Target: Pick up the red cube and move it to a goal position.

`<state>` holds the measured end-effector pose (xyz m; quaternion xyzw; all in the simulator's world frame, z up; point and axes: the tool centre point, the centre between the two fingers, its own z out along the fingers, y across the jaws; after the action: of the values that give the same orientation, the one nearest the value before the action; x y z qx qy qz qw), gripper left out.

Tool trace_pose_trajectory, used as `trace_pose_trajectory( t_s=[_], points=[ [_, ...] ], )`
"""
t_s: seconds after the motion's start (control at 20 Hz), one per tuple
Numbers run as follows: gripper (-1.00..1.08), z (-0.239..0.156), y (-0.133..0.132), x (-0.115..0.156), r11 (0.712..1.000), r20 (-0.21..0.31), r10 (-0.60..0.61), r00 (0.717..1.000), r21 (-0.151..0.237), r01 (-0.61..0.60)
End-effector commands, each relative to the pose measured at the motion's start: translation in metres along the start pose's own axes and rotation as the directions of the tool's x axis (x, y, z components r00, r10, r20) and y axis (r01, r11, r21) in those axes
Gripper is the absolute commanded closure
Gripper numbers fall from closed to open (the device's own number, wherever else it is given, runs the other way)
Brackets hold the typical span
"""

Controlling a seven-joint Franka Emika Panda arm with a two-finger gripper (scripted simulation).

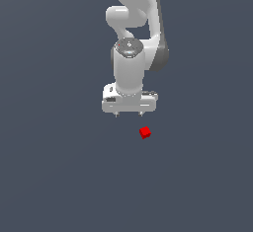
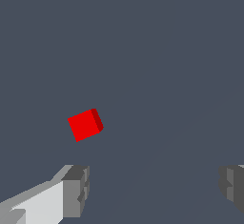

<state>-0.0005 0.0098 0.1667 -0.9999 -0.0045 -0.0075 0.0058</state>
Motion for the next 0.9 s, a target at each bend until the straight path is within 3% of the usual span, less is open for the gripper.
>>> trace_pose_trajectory(
  t_s=[0.0, 0.4, 0.85],
  points=[
    [-0.92, 0.0, 0.0, 0.0, 1.0, 0.0, 0.0, 1.0, 0.0, 0.0],
    [-0.92, 0.019, -0.011, 0.003, 0.999, 0.002, -0.051, 0.999, 0.0, 0.051],
    [-0.92, 0.085, -0.047, 0.008, 0.975, 0.01, -0.224, 0.975, 0.0, 0.224]
  ],
)
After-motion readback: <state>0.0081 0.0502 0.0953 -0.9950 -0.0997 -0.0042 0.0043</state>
